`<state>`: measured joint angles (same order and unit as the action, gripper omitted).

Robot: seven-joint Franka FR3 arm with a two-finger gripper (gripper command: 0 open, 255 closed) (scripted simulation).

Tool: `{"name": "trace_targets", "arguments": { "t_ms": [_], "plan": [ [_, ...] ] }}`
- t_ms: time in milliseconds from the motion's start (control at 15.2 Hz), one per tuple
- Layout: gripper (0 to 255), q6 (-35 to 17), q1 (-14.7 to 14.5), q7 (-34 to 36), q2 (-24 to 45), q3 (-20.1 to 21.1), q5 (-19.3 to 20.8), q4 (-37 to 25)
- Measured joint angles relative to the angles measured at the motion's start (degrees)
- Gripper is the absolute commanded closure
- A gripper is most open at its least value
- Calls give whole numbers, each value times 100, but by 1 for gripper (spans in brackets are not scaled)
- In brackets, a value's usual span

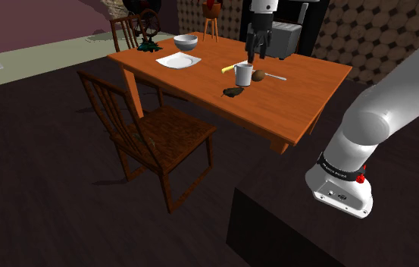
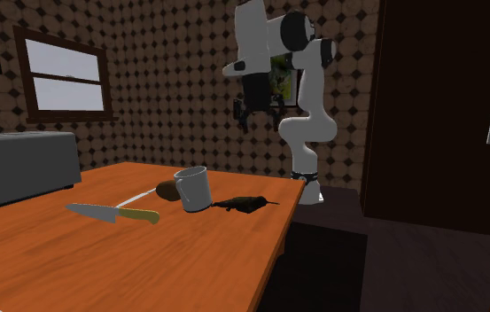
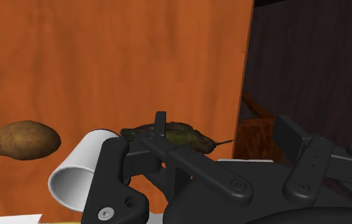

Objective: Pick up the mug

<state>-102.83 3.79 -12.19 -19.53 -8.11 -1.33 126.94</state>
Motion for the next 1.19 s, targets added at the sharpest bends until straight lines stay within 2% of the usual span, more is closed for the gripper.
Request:
{"name": "trace_targets", "arguments": {
  "t_ms": [396, 924, 1188],
  "plan": [
    [0, -469, 101, -535, 1109, -302, -85, -653],
    [0, -783, 335, -1250, 2872, -546, -460, -2084],
    [0, -1048, 365, -1338, 3122, -544, -532, -2060]
  ]
}}
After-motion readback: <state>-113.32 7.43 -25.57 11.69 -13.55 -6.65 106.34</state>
